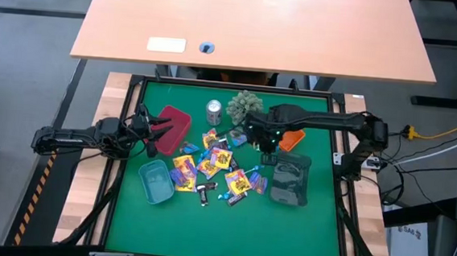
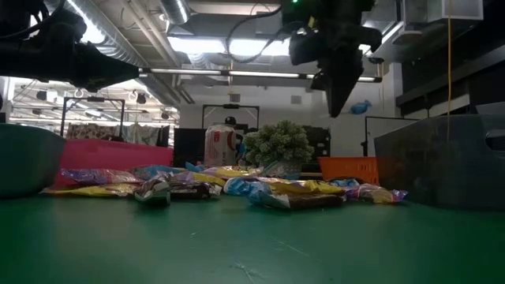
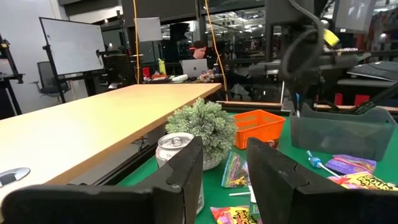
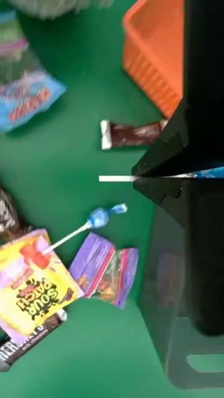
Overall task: Sort candy
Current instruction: Put the blue candy into the orange bin
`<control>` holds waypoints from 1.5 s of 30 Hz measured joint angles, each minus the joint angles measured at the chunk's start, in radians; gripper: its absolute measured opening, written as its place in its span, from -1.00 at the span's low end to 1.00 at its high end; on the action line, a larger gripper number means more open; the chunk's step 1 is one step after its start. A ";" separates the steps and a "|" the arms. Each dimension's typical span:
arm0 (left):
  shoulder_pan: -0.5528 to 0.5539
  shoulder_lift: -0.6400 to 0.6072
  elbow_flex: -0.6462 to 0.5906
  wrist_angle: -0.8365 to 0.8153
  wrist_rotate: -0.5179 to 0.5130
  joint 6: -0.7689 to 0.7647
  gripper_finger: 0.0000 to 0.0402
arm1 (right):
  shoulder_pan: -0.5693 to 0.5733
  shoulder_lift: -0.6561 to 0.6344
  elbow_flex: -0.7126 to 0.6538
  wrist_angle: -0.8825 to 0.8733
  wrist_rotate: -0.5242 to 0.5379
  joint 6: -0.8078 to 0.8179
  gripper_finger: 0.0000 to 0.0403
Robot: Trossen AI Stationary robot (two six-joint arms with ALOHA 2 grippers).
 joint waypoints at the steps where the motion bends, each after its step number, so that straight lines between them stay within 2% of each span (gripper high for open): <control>1: 0.000 0.000 0.000 0.000 0.000 0.000 -0.43 | -0.010 -0.019 -0.015 0.003 0.000 0.000 -1.00; 9: 0.000 0.000 0.000 0.000 0.000 0.001 -0.43 | -0.079 -0.145 -0.179 0.084 0.050 0.000 -1.00; 18: 0.000 0.000 0.000 0.000 0.000 0.001 -0.43 | -0.143 -0.147 -0.267 0.111 0.195 -0.001 -0.97; 27: 0.000 0.000 0.000 0.000 0.000 0.002 -0.43 | -0.165 -0.147 -0.273 0.115 0.238 -0.001 -0.97; 40: 0.000 0.000 0.000 0.000 0.000 0.002 -0.43 | -0.165 -0.147 -0.273 0.115 0.242 -0.001 -0.96; 45: 0.000 0.000 0.000 0.000 0.000 0.002 -0.43 | -0.165 -0.147 -0.273 0.115 0.311 -0.001 -0.96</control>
